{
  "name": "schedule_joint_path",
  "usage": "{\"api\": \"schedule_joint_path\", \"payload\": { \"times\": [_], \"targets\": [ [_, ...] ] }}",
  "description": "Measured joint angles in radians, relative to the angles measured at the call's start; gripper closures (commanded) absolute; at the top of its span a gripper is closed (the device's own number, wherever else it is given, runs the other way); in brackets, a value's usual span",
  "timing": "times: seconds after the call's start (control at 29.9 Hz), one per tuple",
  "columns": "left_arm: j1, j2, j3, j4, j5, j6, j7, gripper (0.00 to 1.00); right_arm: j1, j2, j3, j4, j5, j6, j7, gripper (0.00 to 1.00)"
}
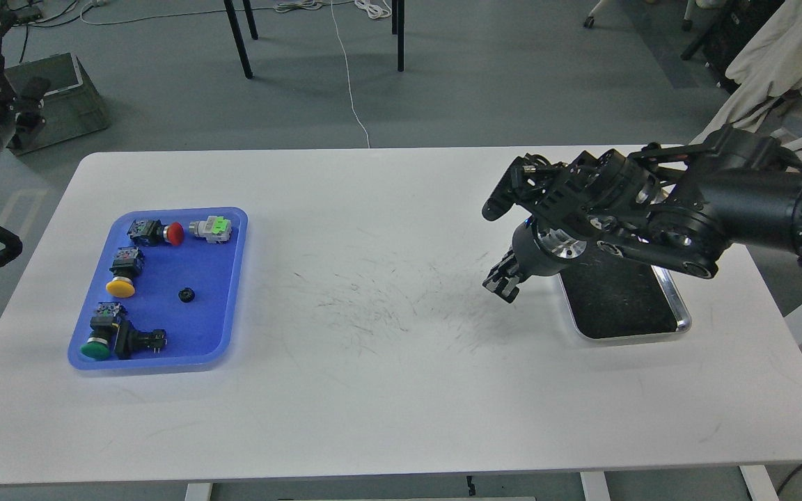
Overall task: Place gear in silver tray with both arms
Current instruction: 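Carry the gear with the right gripper over the silver tray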
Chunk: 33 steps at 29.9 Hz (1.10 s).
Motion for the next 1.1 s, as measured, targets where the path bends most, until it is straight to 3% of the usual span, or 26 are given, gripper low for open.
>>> {"api": "schedule_joint_path", "payload": {
  "times": [0.33, 0.5, 0.74, 1.1],
  "targets": [
    [0.003, 0.004, 0.000, 0.000, 0.002, -0.011, 0.000, 0.03, 0.012, -0.297, 0.016, -0.001, -0.001, -0.030, 0.000, 0.99],
    [0.011, 0.006, 0.000, -0.001, 0.002, -0.018, 0.000, 0.03, -0.019, -0.368, 0.021, -0.015, 0.002, -0.082, -0.002, 0.99],
    [0.012, 0.015, -0.001, -0.005, 0.002, -0.023, 0.000, 0.03, -0.097, -0.392, 0.058, -0.069, 0.005, -0.125, -0.012, 0.98],
    [0.032, 0.075, -0.030, -0.044, 0.000, -0.037, 0.000, 0.03, -0.174, -0.312, 0.069, -0.199, 0.007, -0.160, -0.017, 0.98]
  ]
}}
